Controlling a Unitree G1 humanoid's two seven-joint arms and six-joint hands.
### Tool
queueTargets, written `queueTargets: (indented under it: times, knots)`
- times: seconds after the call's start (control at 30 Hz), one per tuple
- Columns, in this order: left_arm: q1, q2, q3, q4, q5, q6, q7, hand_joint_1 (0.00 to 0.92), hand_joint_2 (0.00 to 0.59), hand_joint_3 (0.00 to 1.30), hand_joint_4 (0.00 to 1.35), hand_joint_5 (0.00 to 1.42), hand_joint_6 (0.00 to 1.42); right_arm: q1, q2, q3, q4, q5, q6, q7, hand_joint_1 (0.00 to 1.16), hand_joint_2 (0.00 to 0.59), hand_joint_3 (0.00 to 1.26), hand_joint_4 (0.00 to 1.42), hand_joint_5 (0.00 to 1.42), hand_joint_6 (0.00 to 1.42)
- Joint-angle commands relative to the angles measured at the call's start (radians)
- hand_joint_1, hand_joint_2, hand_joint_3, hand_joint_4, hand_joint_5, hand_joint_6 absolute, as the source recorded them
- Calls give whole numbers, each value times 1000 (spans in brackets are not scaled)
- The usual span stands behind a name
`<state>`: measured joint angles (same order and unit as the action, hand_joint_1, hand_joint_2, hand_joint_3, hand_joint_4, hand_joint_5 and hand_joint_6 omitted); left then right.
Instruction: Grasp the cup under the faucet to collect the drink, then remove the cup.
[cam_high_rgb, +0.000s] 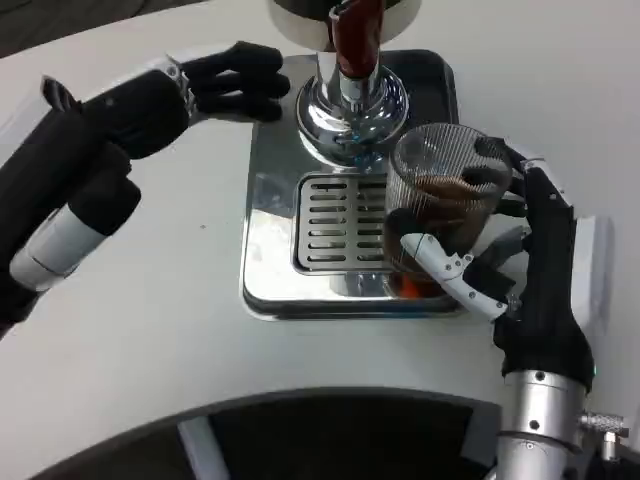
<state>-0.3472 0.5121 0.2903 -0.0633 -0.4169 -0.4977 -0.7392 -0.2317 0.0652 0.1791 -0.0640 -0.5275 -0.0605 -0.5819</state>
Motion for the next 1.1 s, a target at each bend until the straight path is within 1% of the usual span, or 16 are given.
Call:
queueTargets:
  times: [0.03,0.1,0.47,0.7,0.9,1.1]
  knots:
    - [55,15,14,-24,19,5,19,0,136,273,274,311,269,42,17,16,-82,-19,-17,4,828,187,789,962,1183,1109]
    - [68,15,18,-29,22,6,28,0,136,273,276,308,269,63,11,16,-111,-20,-17,15,831,178,801,976,1198,1128]
    - [135,10,26,-46,45,11,63,0,142,279,279,301,269,160,3,14,-248,-34,-13,76,836,175,833,1002,1230,1186]
    - [182,11,30,-56,54,11,86,0,143,282,280,300,269,214,8,17,-314,-46,-16,104,844,178,850,1036,1267,1232]
    - [250,6,47,-67,90,1,120,0,144,285,276,300,269,257,10,27,-382,-50,-16,130,838,175,865,1041,1272,1253]
    - [307,1,71,-93,119,1,163,0,145,276,249,267,235,291,12,38,-432,-49,-17,151,835,174,875,1049,1284,1274]
